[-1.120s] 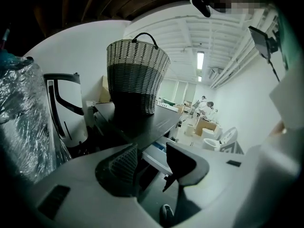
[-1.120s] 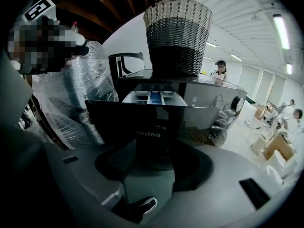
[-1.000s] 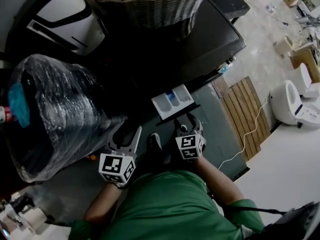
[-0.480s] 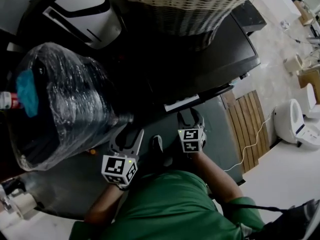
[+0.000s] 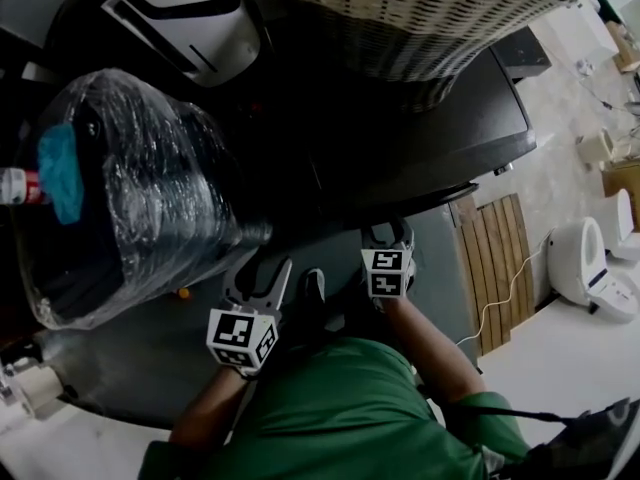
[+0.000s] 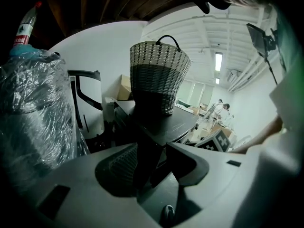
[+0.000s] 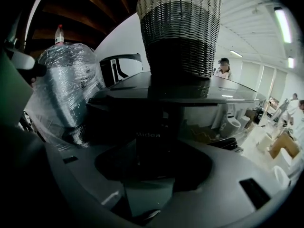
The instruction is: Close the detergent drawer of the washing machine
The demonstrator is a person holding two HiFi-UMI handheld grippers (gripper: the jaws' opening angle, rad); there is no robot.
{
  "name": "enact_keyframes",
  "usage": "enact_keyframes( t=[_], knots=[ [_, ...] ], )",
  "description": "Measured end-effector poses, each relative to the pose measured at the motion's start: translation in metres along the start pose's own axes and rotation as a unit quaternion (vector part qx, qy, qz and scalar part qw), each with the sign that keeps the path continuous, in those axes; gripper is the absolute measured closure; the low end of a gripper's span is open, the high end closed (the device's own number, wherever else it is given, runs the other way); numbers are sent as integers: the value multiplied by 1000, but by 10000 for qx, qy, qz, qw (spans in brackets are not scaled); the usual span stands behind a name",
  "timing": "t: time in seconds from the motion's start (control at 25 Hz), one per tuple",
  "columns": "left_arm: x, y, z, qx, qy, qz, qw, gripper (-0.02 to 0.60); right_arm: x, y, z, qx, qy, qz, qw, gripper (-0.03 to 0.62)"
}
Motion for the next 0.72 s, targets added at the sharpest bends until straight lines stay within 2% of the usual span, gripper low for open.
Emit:
enact_keyframes(
  t=[0.72],
  knots=[
    [0, -22, 8, 102, -14, -143, 9998, 380, 1, -4, 3, 53, -90, -50, 9999, 351]
  ],
)
Point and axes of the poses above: the fingertips, and each gripper's own axes: y backward along the fingers, x to its left, z out of its top, the point moved 7 cm from there along y, backward along the fingers, and after that the axes turned 4 degrees about y, right-handed, at the moved point
